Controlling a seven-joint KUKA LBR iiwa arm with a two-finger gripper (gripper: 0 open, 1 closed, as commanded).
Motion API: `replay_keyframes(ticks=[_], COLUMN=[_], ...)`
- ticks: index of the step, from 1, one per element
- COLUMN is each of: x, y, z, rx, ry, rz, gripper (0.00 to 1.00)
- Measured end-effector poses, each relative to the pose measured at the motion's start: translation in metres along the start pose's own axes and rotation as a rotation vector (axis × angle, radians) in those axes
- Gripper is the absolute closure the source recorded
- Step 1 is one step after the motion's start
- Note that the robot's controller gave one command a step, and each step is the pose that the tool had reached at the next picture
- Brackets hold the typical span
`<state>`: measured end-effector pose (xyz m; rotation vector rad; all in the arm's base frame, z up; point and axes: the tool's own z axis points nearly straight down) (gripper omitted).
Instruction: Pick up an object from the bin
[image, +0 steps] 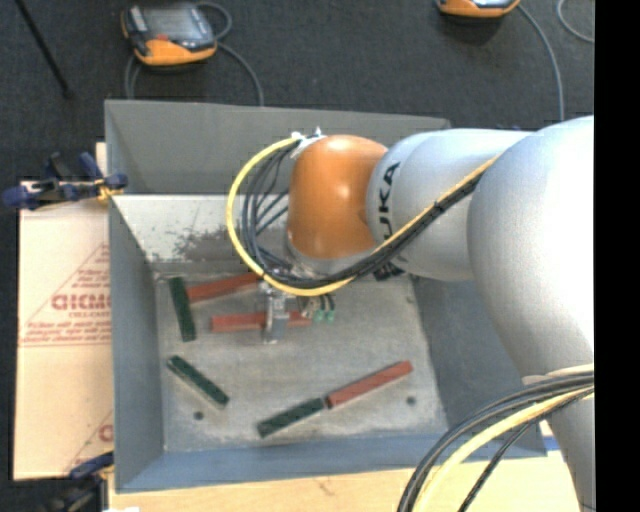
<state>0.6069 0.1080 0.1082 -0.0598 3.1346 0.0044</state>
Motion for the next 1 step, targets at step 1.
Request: replay_keyframes(ticks=[1], x=[0.0015], y=[-0.0002], z=[-0.0100], rx=[0.001], ry=[0.007], rz=[0.001], gripper=[1.00])
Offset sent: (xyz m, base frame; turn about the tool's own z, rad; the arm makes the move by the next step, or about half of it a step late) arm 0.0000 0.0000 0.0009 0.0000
